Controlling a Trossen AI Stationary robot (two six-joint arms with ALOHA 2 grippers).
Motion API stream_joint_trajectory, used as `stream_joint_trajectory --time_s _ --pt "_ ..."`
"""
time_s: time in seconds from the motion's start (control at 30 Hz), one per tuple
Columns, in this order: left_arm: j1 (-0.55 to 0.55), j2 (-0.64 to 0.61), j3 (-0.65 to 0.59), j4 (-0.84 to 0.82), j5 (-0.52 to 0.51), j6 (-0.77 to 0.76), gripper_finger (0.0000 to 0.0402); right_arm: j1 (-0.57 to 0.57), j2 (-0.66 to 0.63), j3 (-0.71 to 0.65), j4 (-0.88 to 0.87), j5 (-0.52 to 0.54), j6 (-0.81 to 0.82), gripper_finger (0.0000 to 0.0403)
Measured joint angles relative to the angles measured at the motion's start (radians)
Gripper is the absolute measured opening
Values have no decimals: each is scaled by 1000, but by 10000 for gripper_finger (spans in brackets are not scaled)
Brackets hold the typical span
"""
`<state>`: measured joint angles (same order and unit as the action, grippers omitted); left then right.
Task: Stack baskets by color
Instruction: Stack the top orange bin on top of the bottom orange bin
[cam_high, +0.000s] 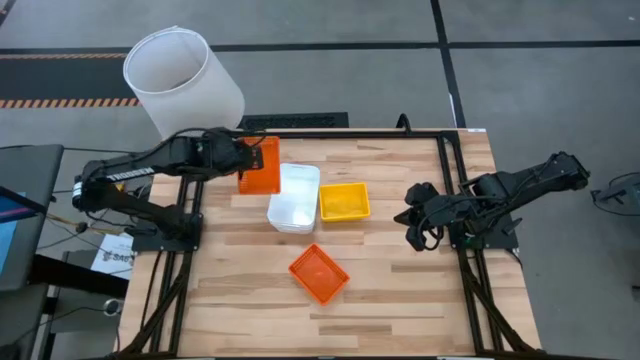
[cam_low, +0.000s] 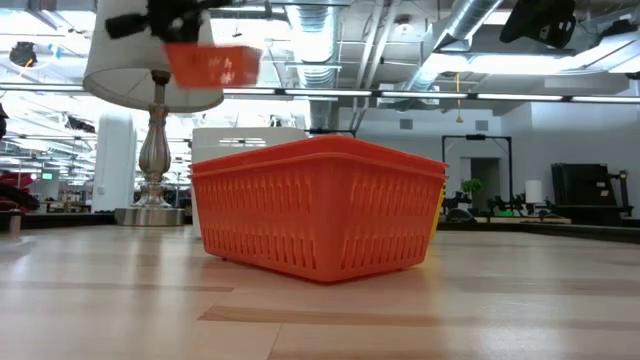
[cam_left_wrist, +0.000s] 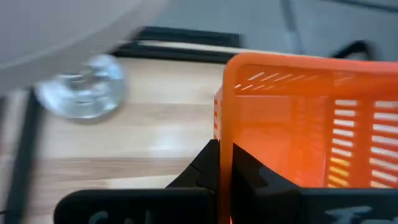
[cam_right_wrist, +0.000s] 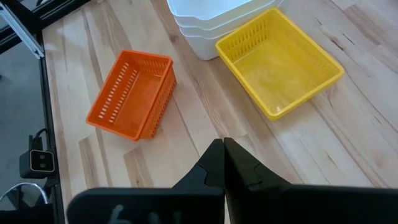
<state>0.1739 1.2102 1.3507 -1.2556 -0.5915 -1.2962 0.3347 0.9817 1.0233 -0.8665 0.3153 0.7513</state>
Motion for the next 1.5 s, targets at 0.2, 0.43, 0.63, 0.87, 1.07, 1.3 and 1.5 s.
stream_joint_trajectory --time_s 0.2,0.43,0.63,0.87,1.07,1.3,1.5 --pt "-181 0 55 104 -68 -83 0 0 0 0 0 0 0 12" --pt "-411 50 55 163 -74 -250 0 0 0 0 0 0 -3 12" --pt "-588 149 55 170 -87 -474 0 0 0 0 -1 0 -3 12" --pt "-705 290 55 181 -137 -688 0 0 0 0 0 0 -16 12" --pt "-752 393 55 223 -148 -791 0 -1 0 0 1 -1 -16 12" --pt "-777 466 54 225 -165 -981 0 -1 0 0 0 -4 -18 12" --pt "-771 510 54 328 -157 -1005 0 -1 0 0 0 -5 -18 12"
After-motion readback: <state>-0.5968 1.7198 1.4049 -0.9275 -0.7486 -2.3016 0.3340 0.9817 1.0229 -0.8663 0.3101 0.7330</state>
